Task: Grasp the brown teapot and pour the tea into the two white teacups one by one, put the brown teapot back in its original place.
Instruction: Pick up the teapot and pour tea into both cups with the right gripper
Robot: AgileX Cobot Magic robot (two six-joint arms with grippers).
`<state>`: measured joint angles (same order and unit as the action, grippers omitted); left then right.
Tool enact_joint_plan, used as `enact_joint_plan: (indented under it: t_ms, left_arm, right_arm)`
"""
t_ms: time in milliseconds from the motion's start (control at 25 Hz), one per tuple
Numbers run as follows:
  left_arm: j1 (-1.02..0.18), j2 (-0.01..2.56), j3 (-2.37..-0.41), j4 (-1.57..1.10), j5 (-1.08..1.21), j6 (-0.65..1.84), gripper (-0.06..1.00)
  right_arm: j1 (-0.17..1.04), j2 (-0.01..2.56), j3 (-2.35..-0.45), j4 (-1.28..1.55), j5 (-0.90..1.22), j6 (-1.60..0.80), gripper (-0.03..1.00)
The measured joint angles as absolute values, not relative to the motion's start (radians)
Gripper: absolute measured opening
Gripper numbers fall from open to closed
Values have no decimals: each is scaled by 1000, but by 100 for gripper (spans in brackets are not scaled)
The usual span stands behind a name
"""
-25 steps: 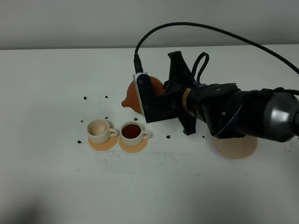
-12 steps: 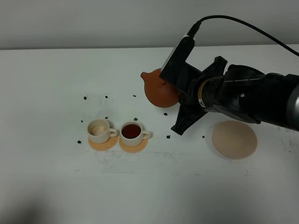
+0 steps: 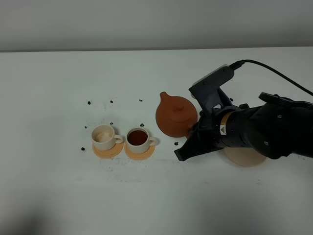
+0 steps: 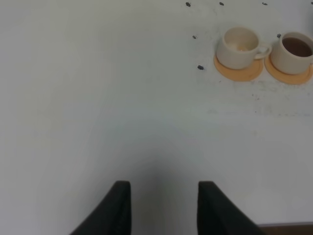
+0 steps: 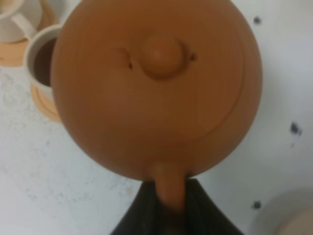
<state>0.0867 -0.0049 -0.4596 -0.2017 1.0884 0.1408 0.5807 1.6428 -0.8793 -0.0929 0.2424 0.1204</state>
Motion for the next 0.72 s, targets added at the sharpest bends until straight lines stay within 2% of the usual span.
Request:
enact_joint_plan:
  t_ms: [240, 720]
  left_arm:
    - [87, -5, -460, -202, 1088, 141, 31]
    - [87, -5, -460, -202, 1088, 141, 31]
  right_arm:
    - [528, 1657, -810, -12, 175, 120, 9]
    - [523, 1784, -810, 0, 121, 119, 9]
